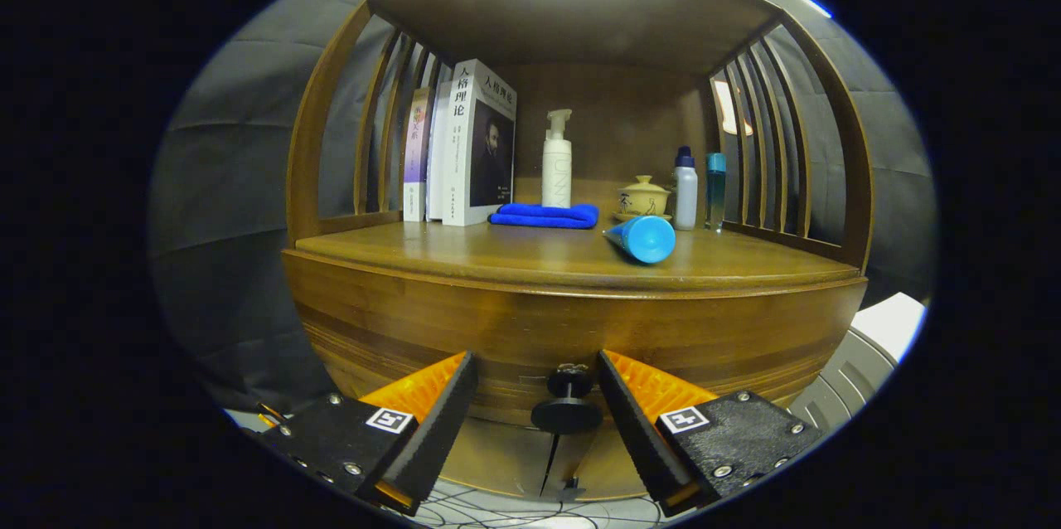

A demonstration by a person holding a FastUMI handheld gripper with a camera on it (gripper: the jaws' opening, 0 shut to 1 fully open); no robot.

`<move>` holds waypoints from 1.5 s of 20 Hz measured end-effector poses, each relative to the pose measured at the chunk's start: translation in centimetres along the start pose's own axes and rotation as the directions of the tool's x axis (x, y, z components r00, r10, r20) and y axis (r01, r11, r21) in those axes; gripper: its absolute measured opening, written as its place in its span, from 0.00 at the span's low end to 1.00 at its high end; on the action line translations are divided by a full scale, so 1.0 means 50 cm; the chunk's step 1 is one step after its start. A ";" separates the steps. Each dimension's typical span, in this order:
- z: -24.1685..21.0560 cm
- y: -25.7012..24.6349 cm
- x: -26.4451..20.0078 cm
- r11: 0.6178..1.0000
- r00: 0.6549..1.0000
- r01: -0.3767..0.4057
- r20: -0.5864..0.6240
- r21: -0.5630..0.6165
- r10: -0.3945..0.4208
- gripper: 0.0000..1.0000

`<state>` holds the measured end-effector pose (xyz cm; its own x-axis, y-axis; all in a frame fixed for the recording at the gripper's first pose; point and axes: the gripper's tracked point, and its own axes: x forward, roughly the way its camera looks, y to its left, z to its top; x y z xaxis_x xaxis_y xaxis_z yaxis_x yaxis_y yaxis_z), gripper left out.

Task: Pull open the drawer, take out the items inside it, and place them on the countertop above the cabinet.

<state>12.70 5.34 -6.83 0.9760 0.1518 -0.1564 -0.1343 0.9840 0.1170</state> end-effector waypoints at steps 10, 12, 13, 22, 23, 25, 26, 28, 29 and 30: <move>0.103 -0.052 -0.101 0.999 0.995 0.049 0.083 -0.018 -0.048 0.94; 0.128 -0.058 -0.154 0.996 0.993 0.070 0.104 -0.050 -0.064 0.94; 0.140 -0.058 -0.182 0.995 0.990 0.078 0.119 -0.063 -0.071 0.94; 0.167 -0.015 -0.360 0.997 0.976 0.071 0.203 0.037 -0.077 0.94; 0.162 -0.012 -0.369 0.997 0.977 0.070 0.199 0.037 -0.076 0.94; 0.152 -0.015 -0.387 0.997 0.977 0.080 0.198 0.012 -0.081 0.94; 0.147 -0.012 -0.394 0.997 0.977 0.082 0.200 -0.001 -0.080 0.94; 0.136 -0.006 -0.399 0.996 0.976 0.085 0.202 -0.016 -0.080 0.94; 0.134 0.000 -0.401 0.997 0.976 0.080 0.206 -0.023 -0.074 0.94; 0.137 0.002 -0.401 0.996 0.974 0.082 0.217 -0.040 -0.072 0.94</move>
<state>-5.73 1.78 3.02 0.9970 0.0570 0.0517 -0.0603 0.9961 0.0646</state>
